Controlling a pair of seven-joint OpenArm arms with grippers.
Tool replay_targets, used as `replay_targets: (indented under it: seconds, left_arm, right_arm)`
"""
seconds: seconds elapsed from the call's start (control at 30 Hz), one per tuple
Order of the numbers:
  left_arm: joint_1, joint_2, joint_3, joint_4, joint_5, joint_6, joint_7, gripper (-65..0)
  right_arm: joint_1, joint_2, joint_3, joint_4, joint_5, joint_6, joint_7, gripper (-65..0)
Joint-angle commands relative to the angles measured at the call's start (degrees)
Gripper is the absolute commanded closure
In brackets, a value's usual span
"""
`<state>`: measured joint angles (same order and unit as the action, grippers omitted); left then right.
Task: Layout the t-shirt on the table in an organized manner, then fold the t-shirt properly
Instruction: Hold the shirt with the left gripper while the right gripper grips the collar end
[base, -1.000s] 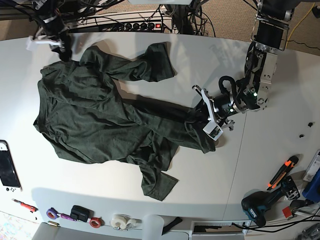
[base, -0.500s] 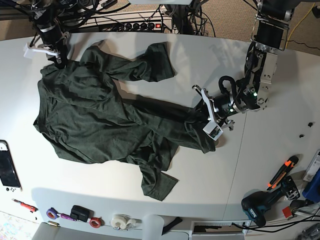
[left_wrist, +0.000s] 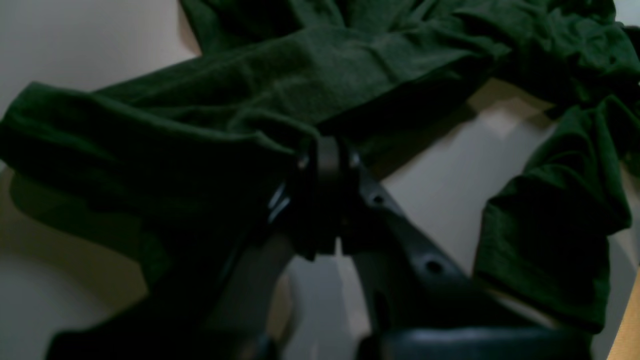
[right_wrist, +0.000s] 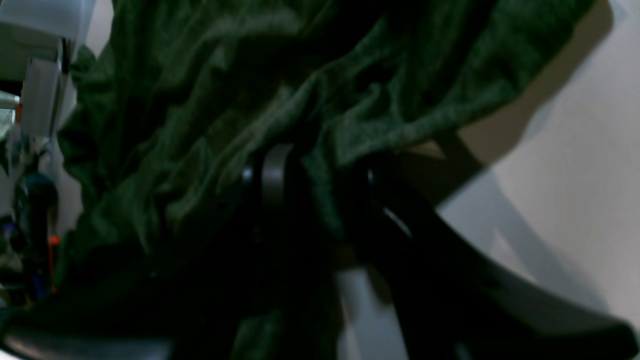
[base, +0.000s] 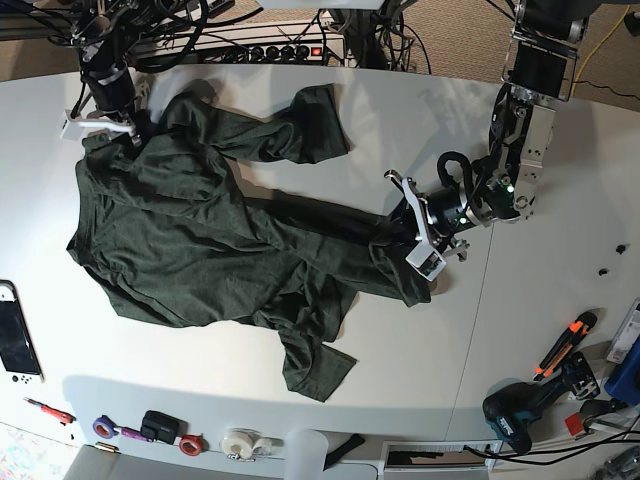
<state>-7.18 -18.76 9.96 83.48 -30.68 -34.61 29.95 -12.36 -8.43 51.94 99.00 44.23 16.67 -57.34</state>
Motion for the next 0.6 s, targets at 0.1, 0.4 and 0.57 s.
replay_targets:
  seconds: [0.1, 0.4, 0.57]
  left_arm:
    - [-1.1, -0.3, -0.4, 0.9, -1.0, -0.4, -1.3, 0.0]
    - [-1.1, -0.3, -0.4, 0.9, -1.1, -0.4, -1.3, 0.0]
    - [-1.2, -1.0, -0.4, 0.9, -1.5, -0.4, -1.6, 0.0]
  right_arm:
    - [1.8, 0.5, -0.2, 0.6, -2.4, -0.1, 1.0, -18.9]
    - [2.7, 1.4, -0.2, 0.6, -6.8, 2.4, 4.5, 0.0]
    - [2.7, 5.4, -0.2, 0.7, -6.8, 5.3, 4.3, 0.0]
